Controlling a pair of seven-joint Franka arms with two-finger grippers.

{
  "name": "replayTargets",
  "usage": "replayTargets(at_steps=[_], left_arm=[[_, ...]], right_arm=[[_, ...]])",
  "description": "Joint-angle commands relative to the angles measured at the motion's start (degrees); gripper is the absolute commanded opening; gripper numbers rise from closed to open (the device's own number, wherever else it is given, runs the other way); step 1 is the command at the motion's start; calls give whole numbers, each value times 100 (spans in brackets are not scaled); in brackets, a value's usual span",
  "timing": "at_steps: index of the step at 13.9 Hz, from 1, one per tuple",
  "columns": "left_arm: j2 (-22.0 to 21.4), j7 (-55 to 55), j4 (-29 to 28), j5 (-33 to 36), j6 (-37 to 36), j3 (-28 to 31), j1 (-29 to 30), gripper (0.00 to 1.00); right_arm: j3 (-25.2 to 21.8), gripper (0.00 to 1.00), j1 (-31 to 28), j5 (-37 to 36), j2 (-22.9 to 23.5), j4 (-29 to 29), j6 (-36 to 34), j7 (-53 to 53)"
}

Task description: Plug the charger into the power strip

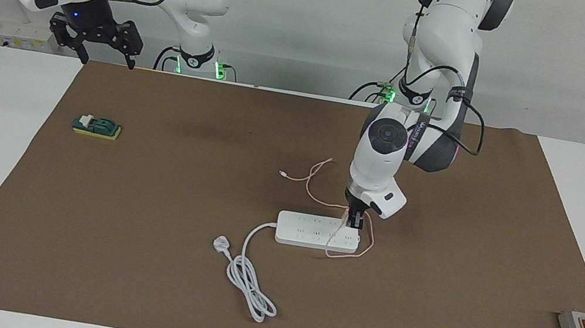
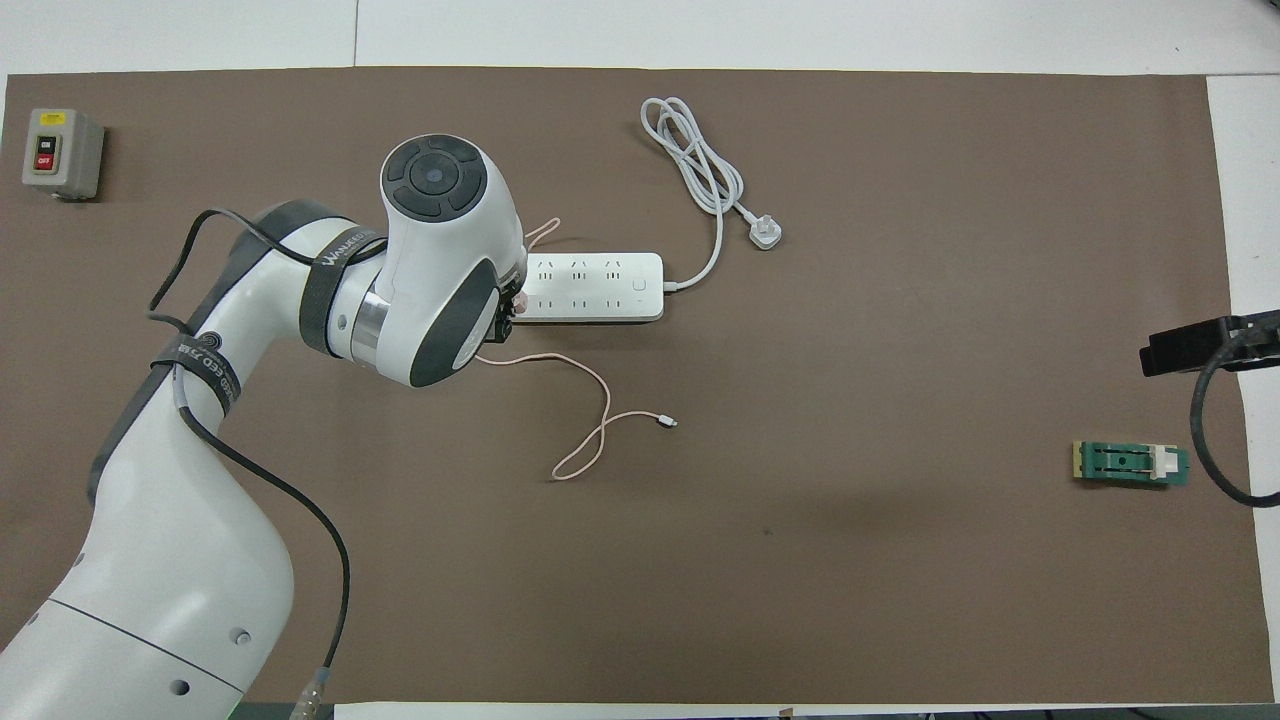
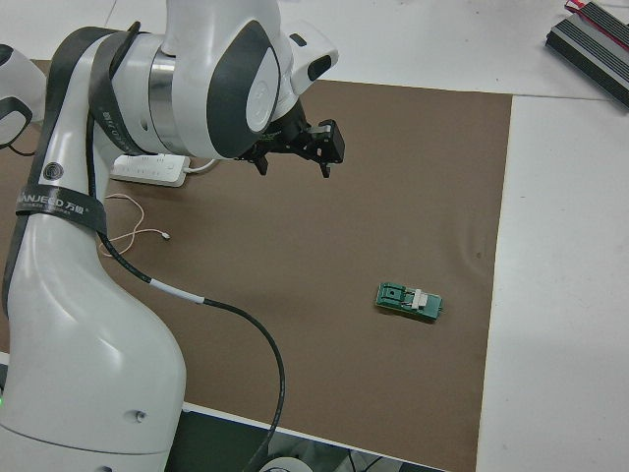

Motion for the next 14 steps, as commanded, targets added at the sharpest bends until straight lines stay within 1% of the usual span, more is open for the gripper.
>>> replayTargets(at_steps=[1,14], left_arm=[[17,185,-21,-107,-70,-8,107,0],[-70,221,-329,-107,211,-70,54,0]], right_arm=[[29,100,-35,85,-58,-58,119,95],[38,100,-27,76,-58,-49,101,77]])
